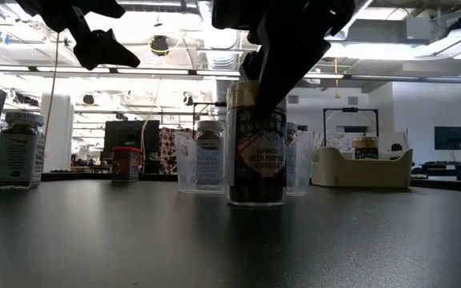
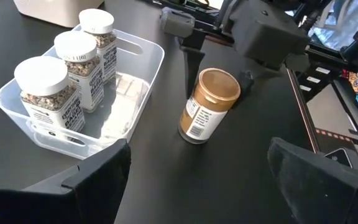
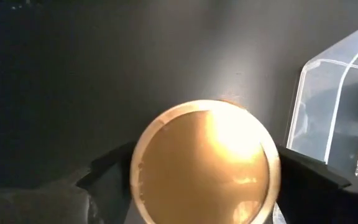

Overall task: Sort spices by type
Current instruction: Put the gold seasoning bottle into the white bin

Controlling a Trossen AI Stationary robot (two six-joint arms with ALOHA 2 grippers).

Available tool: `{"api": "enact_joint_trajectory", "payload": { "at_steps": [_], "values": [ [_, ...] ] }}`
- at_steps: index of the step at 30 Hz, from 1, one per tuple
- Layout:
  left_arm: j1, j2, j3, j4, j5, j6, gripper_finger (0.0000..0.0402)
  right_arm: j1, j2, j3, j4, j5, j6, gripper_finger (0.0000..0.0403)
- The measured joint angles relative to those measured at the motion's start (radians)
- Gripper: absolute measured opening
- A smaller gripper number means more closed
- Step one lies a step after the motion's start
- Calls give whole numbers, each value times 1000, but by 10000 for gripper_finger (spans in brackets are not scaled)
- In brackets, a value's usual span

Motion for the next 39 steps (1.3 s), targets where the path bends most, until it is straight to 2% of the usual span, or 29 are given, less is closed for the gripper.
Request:
{"api": "enact_joint_trajectory", "payload": {
  "at_steps": [5,10,13,19,26,28,32,37,39],
  "values": [
    [0,0,0,0,0,-1,362,0,-1,0,0,-1,0,298],
    [0,0,0,0,0,-1,362,0,-4,0,-9,-1,28,298],
    [0,0,0,0,-1,-1,362,0,-25,22,-90,-1,50,298],
    [1,0,0,1,-7,-1,362,1,-174,54,-251,9,117,298],
    [18,0,0,1,-18,6,362,-49,-386,53,-536,171,221,298],
    [27,0,0,5,-17,-13,362,-88,-429,30,-568,213,242,298],
    [66,0,0,5,-25,-13,362,-221,-508,-30,-549,212,191,298],
    [130,0,0,5,-28,-10,362,-450,-604,-117,-515,210,38,298],
    [157,0,0,5,-28,-9,362,-556,-643,-156,-445,160,-42,298]
  ]
}}
